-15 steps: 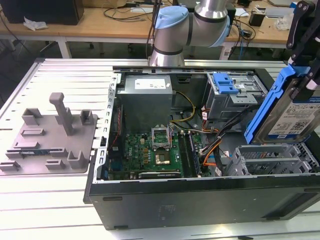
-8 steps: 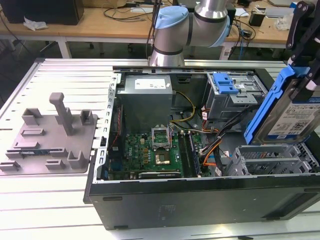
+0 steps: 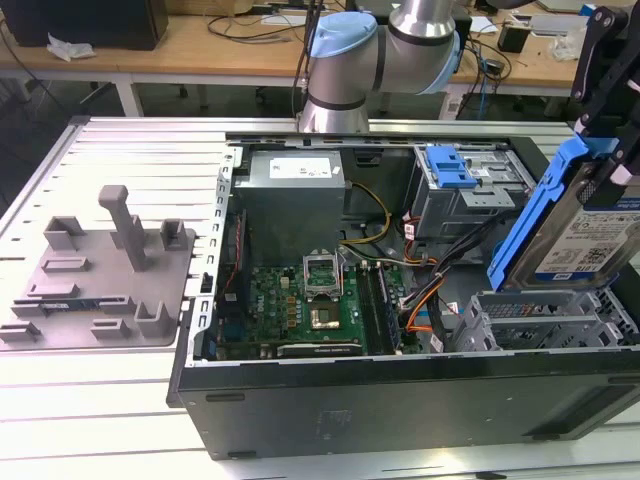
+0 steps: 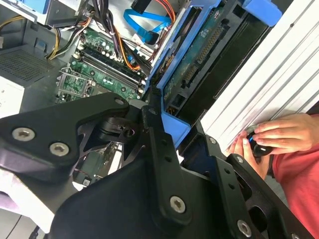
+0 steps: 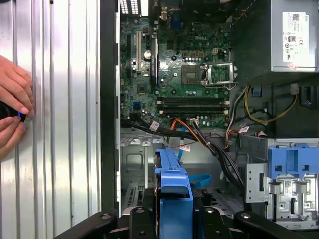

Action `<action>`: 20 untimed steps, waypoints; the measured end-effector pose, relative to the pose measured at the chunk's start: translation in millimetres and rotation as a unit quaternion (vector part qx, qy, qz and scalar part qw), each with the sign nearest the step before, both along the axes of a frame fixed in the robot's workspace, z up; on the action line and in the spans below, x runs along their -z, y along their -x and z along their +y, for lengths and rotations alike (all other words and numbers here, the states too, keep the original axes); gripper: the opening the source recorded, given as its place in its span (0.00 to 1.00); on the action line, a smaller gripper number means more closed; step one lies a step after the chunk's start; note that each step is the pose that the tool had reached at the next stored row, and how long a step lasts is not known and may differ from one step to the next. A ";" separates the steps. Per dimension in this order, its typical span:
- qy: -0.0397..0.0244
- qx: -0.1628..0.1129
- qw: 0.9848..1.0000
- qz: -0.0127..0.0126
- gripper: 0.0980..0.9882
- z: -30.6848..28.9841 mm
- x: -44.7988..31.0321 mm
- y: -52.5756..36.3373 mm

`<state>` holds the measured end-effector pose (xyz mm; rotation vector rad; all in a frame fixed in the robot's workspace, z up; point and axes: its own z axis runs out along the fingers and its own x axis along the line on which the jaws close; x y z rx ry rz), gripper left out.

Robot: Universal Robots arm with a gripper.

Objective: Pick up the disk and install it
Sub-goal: 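Insert the disk into the insertion slot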

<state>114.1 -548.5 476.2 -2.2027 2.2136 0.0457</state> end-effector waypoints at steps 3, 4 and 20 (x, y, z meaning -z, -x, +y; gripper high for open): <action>0.000 0.000 1.000 0.000 0.30 -1.0 0.8 0.0; 0.000 -0.001 1.000 0.000 0.30 -1.0 1.3 0.0; 0.000 -0.003 1.000 0.000 0.30 -1.1 10.2 0.0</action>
